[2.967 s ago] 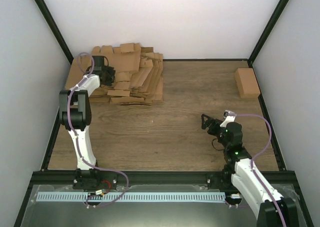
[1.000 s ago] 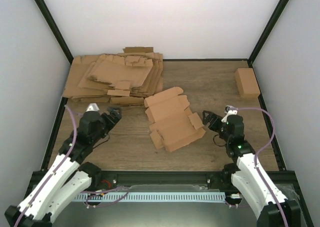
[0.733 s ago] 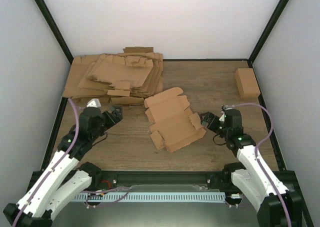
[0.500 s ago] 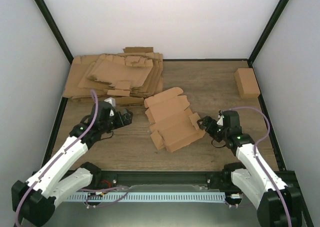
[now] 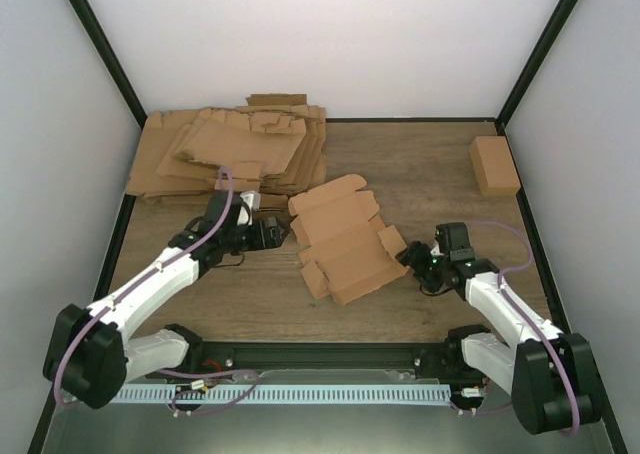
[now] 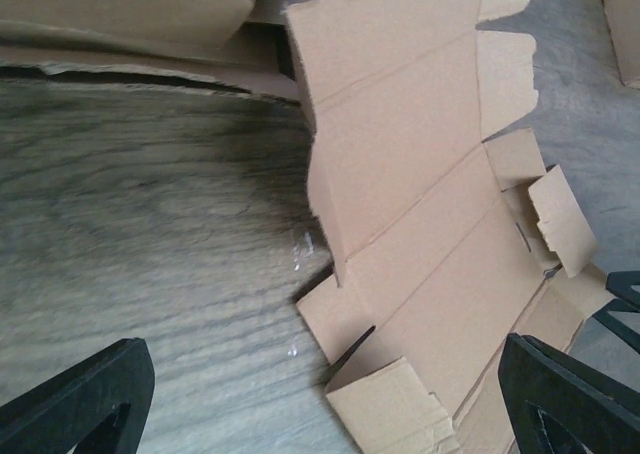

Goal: Fold the paper box

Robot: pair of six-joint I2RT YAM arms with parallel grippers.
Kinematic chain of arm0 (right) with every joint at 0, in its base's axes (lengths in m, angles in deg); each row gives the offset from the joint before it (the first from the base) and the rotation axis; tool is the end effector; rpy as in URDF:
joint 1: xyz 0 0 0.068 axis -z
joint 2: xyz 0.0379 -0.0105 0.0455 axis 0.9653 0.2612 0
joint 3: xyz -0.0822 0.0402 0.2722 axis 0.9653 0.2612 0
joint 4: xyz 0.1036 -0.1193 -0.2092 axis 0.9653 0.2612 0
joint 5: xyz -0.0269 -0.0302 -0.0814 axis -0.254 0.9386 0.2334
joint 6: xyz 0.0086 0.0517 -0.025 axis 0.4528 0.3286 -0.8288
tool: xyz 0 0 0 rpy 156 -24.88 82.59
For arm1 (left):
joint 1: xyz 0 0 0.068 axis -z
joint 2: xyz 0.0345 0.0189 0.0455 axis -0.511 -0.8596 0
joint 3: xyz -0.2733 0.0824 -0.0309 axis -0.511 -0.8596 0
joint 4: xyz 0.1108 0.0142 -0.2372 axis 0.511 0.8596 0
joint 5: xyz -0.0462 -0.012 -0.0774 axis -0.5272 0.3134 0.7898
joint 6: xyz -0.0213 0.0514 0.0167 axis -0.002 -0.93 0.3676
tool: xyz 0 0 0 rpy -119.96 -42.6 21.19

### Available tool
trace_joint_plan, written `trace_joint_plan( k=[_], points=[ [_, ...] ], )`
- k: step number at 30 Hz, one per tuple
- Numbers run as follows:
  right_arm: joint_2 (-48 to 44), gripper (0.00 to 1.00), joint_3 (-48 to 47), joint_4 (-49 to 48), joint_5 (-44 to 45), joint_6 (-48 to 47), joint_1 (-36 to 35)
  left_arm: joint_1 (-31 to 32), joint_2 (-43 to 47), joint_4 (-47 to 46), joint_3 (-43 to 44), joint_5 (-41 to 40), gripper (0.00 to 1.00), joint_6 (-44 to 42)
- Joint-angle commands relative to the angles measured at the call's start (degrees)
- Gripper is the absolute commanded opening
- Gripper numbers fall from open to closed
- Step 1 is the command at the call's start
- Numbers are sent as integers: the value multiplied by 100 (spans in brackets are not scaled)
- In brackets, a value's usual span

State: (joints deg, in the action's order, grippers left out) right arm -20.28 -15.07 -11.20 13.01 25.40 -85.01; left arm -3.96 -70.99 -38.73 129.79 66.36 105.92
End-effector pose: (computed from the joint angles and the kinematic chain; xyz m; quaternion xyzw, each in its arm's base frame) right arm 0.1631 0.0427 0.1645 0.2754 0.9064 0.2735 0.1668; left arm 0.2015 -0.1124 0.2373 0.0123 0.9176 -0.2772 0.2847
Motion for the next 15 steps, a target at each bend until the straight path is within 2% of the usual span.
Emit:
trace_joint_plan(
  k=[1,3,11,12,15],
  points=[
    [50,73,140,-119,-395,274,-39,16,-510,-978,8,583,96,-246],
    [51,71,269,-250,-576,330,-39,28,-836,-1178,108,753,94,-259],
    [171,49,476,-524,-736,123,-37,39,-1943,-1396,452,715,90,-380],
    [205,46,457,-522,-712,76,-39,39,-2049,-1432,485,757,87,-393],
    [305,39,345,-470,-604,-57,-39,33,-2331,-1596,570,975,67,-421]
  ],
)
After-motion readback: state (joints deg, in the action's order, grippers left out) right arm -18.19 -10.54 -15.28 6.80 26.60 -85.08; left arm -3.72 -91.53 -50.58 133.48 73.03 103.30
